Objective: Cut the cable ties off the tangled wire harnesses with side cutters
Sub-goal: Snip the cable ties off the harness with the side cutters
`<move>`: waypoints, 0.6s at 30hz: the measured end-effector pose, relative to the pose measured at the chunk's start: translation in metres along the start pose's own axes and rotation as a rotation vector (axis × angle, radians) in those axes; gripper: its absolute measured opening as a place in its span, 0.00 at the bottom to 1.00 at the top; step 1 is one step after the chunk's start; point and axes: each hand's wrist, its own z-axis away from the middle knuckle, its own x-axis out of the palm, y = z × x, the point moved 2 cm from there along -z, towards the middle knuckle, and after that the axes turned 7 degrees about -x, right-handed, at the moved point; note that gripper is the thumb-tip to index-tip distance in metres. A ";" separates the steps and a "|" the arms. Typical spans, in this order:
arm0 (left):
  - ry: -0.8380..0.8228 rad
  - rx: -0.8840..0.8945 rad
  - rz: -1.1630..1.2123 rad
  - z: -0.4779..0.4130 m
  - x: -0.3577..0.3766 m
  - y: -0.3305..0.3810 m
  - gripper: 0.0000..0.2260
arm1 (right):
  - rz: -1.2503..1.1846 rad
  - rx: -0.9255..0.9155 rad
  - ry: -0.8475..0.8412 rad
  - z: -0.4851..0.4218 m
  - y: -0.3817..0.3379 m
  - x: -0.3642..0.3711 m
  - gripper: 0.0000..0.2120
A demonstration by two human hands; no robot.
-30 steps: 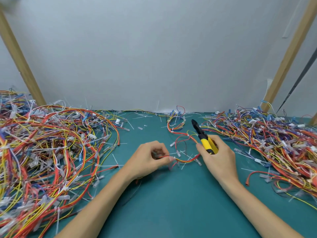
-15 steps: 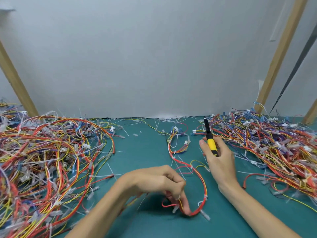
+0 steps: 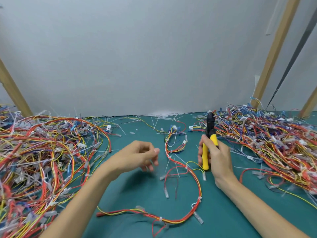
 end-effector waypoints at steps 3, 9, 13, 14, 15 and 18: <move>0.247 -0.020 -0.174 -0.009 -0.007 -0.012 0.09 | -0.008 0.022 -0.035 0.000 0.000 0.001 0.14; 0.443 -0.030 -0.401 -0.033 -0.014 -0.021 0.02 | -0.024 0.011 -0.044 0.000 -0.002 0.002 0.13; 0.508 0.004 -0.580 -0.069 -0.031 -0.006 0.09 | -0.034 0.013 -0.023 -0.002 0.000 0.002 0.13; 0.522 0.013 -0.610 -0.080 -0.035 -0.002 0.10 | -0.035 0.012 -0.020 -0.003 0.001 0.002 0.13; 0.534 0.019 -0.641 -0.090 -0.039 0.001 0.10 | -0.034 0.010 -0.018 -0.003 0.001 0.002 0.13; 0.546 0.016 -0.902 -0.122 -0.048 0.004 0.16 | -0.031 -0.006 -0.015 -0.005 0.004 0.001 0.13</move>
